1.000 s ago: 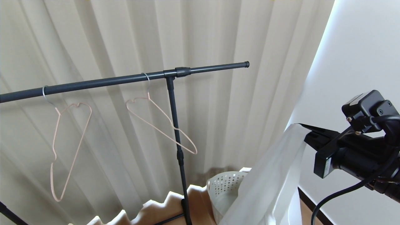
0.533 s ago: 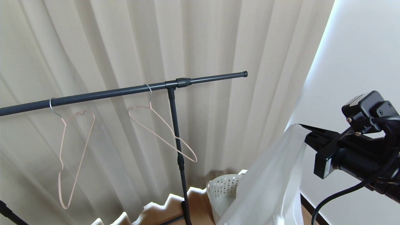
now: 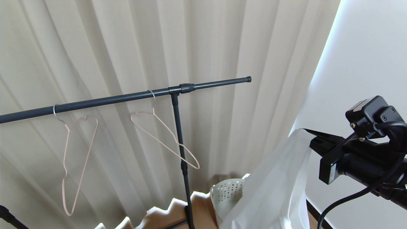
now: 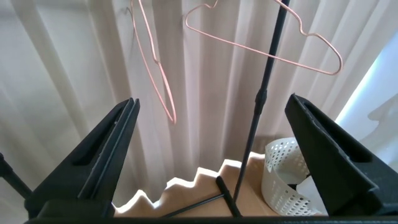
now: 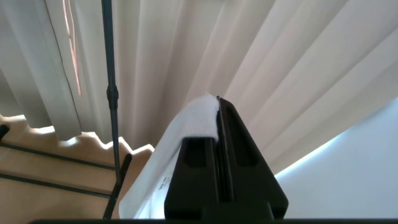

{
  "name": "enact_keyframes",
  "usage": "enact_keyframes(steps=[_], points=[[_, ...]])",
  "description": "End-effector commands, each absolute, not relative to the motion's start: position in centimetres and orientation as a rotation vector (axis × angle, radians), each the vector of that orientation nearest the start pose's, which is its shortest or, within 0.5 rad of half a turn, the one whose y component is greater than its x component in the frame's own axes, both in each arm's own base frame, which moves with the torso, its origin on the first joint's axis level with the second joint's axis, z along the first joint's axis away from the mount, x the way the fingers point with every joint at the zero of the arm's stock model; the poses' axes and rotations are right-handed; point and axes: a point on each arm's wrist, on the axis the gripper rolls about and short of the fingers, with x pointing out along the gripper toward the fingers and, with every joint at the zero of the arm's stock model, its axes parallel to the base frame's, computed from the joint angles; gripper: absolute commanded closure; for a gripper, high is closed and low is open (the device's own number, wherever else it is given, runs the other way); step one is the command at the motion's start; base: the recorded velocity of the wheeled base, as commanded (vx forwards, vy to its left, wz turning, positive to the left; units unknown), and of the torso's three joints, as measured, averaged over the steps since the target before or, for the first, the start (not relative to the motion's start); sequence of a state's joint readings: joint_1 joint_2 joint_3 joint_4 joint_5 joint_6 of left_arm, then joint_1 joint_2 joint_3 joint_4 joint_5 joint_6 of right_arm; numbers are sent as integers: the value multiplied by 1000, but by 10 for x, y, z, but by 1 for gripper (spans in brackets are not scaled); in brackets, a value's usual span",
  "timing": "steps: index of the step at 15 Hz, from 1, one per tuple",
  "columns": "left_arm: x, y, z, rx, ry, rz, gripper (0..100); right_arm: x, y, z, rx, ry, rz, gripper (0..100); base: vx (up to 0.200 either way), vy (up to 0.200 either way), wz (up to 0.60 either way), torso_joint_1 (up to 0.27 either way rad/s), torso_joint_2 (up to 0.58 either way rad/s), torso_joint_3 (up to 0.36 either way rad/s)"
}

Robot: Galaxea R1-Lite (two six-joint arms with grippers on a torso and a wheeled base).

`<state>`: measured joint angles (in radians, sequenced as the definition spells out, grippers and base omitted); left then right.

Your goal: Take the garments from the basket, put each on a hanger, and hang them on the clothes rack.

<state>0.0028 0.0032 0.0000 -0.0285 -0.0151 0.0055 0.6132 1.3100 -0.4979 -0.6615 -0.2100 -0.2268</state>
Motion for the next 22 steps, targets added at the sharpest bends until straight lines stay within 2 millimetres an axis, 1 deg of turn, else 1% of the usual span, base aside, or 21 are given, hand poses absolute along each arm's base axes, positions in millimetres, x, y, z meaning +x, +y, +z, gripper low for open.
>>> enact_keyframes(steps=[1, 5, 8, 13, 14, 18, 22], points=[[-23, 0, 79, 6, -26, -12, 0, 165, 110, 198, -287, 98, 418, 100, 0, 0, 600, 2, 7, 2], [-23, 0, 79, 5, -26, -11, 0, 165, 111, 196, -290, 107, 419, 100, 0, 0, 600, 5, 2, 2], [-23, 0, 79, 3, -26, -9, 0, 165, 111, 196, -289, 107, 420, 100, 0, 0, 0, 0, 0, 0], [-23, 0, 79, 3, -26, -9, 0, 168, 113, 192, -296, 124, 422, 100, -200, 0, 0, 4, 2, 1], [-23, 0, 79, 3, -26, -9, 0, 168, 113, 192, -297, 125, 422, 100, 0, 0, 0, 0, 0, 0], [-23, 0, 79, 3, -26, -11, 0, 168, 113, 193, -297, 122, 422, 100, 0, 0, 600, -3, -1, 2], [-22, 0, 79, 2, -25, -11, 0, 168, 113, 193, -295, 122, 422, 100, 0, 0, 0, 0, 0, 0]])
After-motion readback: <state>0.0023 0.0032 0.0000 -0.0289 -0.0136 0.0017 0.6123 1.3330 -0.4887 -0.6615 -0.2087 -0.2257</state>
